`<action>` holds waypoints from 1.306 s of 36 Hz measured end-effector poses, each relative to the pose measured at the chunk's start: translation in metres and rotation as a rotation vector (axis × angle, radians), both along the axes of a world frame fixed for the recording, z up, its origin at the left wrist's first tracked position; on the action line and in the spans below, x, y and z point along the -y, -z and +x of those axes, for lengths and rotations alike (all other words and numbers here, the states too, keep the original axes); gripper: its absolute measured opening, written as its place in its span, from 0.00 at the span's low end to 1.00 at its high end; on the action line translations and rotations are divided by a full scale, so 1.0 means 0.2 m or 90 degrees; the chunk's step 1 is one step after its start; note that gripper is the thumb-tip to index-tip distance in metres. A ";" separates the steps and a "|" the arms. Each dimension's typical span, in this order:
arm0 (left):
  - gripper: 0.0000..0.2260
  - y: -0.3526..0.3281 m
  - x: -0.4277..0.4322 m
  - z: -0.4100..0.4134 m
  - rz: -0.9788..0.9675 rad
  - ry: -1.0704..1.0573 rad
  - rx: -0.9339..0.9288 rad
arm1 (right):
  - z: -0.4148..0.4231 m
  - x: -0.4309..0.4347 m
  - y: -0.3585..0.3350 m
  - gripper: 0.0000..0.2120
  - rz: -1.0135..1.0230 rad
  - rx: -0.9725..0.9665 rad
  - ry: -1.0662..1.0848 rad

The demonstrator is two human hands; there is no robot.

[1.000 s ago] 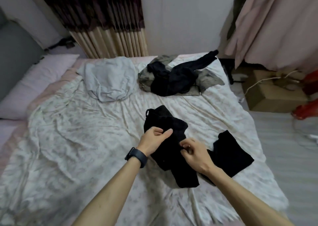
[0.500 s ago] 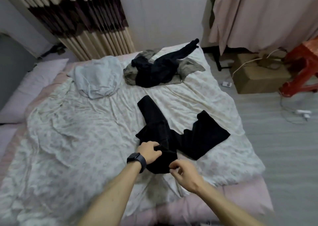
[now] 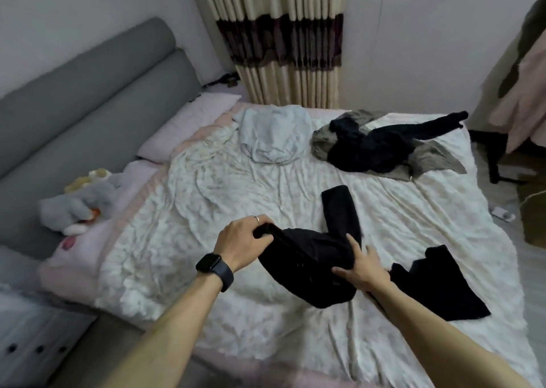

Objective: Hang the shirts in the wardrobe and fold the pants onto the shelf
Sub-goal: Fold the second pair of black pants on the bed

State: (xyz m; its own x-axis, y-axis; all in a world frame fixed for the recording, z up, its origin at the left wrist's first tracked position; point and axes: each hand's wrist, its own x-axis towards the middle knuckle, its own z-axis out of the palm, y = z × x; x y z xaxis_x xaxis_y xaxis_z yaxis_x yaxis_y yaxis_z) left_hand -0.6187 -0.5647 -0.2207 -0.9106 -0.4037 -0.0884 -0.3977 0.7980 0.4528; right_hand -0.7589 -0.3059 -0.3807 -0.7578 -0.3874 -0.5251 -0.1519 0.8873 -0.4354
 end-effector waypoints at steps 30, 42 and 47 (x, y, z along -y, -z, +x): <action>0.17 -0.14 0.57 -0.41 -0.090 0.057 -0.070 | -0.40 0.29 -0.59 0.21 -0.101 -0.046 0.164; 0.12 -0.58 0.56 -0.94 -0.219 0.196 -0.251 | -0.75 0.23 -1.40 0.19 -0.631 -0.088 0.562; 0.05 -0.83 0.53 -1.09 -0.242 0.210 -0.266 | -0.80 0.17 -1.69 0.15 -0.648 -0.227 0.504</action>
